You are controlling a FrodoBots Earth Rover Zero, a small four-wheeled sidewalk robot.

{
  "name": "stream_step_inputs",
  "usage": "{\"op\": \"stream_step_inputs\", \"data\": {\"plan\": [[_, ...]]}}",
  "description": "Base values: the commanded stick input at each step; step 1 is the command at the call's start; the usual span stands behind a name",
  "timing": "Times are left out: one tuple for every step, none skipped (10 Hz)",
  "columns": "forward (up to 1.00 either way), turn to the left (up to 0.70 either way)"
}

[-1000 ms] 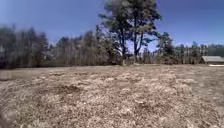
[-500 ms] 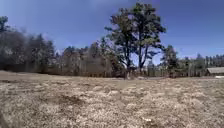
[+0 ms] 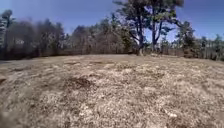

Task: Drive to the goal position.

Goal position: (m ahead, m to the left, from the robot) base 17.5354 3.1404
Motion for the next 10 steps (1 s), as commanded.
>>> {"op": "stream_step_inputs", "data": {"plan": [[0.70,0.00],[0.70,0.00],[0.70,0.00],[0.70,0.22],[0.70,0.30],[0.70,0.35],[0.70,0.10],[0.70,0.00],[0.70,0.00],[0.70,0.00]]}}
